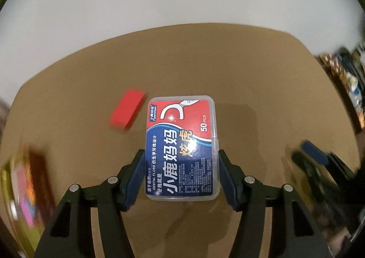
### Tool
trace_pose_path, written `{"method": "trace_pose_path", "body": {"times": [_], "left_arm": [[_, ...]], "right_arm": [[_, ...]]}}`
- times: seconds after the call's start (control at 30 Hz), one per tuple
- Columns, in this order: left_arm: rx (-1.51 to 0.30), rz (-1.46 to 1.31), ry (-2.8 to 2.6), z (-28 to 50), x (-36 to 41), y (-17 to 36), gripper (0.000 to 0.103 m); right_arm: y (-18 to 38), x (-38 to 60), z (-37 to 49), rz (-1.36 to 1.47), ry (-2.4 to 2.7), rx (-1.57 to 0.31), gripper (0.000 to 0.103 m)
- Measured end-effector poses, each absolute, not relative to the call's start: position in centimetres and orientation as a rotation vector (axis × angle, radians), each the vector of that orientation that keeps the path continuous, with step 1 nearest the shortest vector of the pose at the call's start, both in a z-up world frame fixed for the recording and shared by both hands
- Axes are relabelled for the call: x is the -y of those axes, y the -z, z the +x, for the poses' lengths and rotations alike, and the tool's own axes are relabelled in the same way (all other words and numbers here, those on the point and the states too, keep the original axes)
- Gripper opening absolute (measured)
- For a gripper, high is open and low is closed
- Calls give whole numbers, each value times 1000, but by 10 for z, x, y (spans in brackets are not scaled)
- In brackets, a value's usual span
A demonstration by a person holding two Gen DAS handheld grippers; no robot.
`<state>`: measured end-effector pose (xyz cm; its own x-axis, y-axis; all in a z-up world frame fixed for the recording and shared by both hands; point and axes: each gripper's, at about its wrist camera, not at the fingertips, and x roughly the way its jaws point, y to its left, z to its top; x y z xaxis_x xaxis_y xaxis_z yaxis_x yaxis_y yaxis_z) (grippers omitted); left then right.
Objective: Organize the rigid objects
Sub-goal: 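Lower the floss box into the gold tin and open the left gripper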
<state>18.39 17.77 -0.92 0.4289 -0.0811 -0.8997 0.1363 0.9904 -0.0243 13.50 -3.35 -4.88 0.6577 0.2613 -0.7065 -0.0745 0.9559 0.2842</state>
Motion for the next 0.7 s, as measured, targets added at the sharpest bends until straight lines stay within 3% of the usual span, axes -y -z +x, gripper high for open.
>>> {"method": "trace_pose_path", "body": {"times": [0.37,0.7], "left_arm": [[-1130,-192,-248,57,-381,-45,57],[-1258,-341,-268,66,-431,14,57]], "right_arm": [[50,16,148,188,-174,-874,49],[58,4,154,164,-163,-882,49]]}}
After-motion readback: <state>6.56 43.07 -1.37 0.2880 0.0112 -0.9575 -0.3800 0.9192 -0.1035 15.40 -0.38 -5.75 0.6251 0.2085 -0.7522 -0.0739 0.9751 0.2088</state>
